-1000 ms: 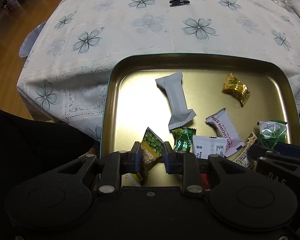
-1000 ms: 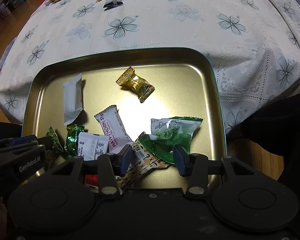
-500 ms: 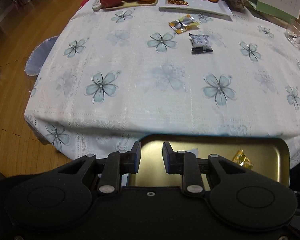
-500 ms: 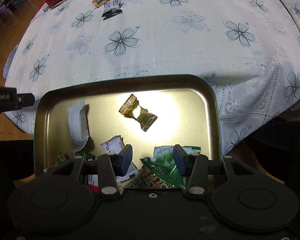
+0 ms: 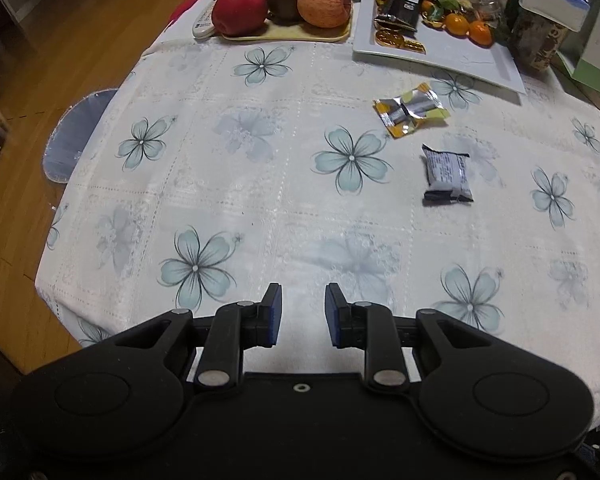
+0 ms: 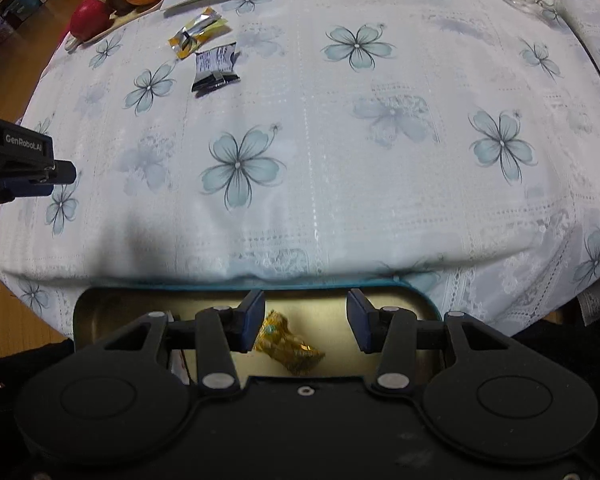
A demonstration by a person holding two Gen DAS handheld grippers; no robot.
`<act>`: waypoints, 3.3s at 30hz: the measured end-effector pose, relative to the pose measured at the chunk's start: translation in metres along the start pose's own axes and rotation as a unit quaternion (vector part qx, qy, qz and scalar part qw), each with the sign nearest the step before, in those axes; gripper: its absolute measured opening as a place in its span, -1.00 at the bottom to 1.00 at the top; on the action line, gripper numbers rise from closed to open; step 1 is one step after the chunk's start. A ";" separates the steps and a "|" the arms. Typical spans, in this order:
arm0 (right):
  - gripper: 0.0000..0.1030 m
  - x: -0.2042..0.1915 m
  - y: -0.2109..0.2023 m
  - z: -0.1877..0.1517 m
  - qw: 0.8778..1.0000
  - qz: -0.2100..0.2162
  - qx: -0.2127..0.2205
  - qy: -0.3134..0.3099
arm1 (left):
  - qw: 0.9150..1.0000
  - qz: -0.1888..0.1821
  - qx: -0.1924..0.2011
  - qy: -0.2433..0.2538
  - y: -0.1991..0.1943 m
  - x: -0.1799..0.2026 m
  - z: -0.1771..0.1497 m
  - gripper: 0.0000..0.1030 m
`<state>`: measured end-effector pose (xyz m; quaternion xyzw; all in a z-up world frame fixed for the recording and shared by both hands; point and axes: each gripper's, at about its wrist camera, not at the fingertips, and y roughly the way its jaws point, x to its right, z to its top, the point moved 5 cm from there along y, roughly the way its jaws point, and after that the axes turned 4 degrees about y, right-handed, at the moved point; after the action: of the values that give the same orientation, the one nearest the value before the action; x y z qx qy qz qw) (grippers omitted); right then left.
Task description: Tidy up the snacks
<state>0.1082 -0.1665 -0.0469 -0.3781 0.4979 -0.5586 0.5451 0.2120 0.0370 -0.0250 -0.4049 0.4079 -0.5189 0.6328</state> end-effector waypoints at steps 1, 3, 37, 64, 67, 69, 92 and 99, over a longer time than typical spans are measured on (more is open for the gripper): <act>-0.07 -0.004 0.001 0.010 1.000 0.000 0.003 -0.001 | 1.000 0.006 0.003 -0.002 0.003 -0.001 0.005 -0.33; -0.06 -0.012 0.003 0.026 1.000 -0.006 0.010 -0.003 | 1.000 0.020 0.009 -0.007 0.010 -0.005 0.013 -0.33; 0.04 -0.111 0.115 0.188 0.997 -0.040 0.068 0.003 | 0.991 -0.050 -0.038 -0.116 0.015 -0.059 0.035 -0.34; -0.31 -0.015 0.057 0.102 0.999 0.038 -0.026 0.025 | 0.998 -0.059 0.021 -0.013 0.041 0.009 0.027 -0.34; -0.31 -0.006 0.060 0.107 0.995 0.051 -0.054 0.062 | 0.998 -0.039 0.045 0.024 0.048 0.020 0.028 -0.34; -0.31 0.000 0.060 0.111 0.992 0.064 -0.071 0.083 | 0.997 -0.040 0.051 0.045 0.052 0.025 0.033 -0.34; -0.31 0.039 0.056 0.142 0.973 0.087 -0.106 0.184 | 0.937 -0.041 0.106 0.331 0.102 0.107 0.122 -0.27; -0.31 0.030 0.059 0.139 0.976 0.082 -0.112 0.171 | 0.938 -0.059 0.104 0.324 0.106 0.108 0.132 -0.26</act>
<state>0.2523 -0.2110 -0.0777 -0.2938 0.6722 -0.5090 0.4503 0.3845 -0.0437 -0.0899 -0.1700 0.5101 -0.6980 0.4730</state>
